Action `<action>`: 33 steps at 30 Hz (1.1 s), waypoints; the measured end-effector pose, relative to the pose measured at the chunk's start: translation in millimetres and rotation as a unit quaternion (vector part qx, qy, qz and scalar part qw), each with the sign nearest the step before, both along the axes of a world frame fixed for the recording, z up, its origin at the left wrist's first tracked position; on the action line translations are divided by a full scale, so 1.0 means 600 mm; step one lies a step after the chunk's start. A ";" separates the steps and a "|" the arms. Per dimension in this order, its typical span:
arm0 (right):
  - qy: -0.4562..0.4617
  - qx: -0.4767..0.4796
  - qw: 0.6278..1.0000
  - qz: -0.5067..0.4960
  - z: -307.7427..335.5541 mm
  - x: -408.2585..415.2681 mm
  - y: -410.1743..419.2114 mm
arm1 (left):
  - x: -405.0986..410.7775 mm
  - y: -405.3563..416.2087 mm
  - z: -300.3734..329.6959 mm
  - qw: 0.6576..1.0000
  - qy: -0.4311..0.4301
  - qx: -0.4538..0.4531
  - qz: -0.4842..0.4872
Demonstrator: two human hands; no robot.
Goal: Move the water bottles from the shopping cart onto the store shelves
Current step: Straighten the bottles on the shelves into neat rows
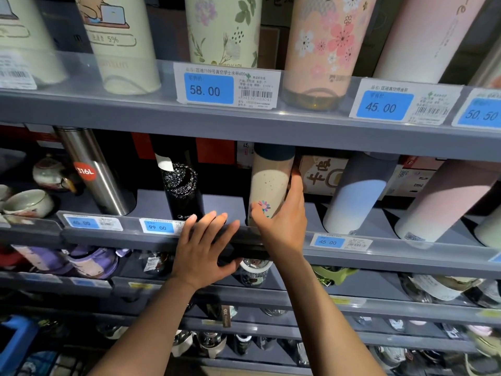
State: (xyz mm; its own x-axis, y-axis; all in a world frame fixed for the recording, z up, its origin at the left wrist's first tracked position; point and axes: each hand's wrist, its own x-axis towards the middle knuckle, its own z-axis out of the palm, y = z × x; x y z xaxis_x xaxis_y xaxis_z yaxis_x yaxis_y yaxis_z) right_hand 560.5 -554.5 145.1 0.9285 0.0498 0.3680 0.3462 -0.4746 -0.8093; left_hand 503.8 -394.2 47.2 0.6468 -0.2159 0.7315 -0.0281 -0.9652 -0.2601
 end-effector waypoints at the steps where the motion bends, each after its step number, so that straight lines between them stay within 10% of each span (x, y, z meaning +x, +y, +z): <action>1: -0.001 -0.001 1.000 0.001 0.000 -0.001 0.000 | -0.001 0.000 0.001 1.000 0.002 0.000 0.001; 33: -0.029 -0.039 0.998 0.049 0.003 0.009 -0.012 | 0.000 0.000 -0.003 1.000 0.008 -0.001 0.009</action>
State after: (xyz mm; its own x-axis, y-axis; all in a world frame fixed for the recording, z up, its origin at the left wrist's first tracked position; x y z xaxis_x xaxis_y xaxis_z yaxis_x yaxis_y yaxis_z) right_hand 566.0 -561.6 146.6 0.8953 0.1693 0.4120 0.4385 -0.4975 -0.7485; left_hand 504.1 -394.5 45.2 0.6626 -0.2034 0.7208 -0.0159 -0.9660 -0.2580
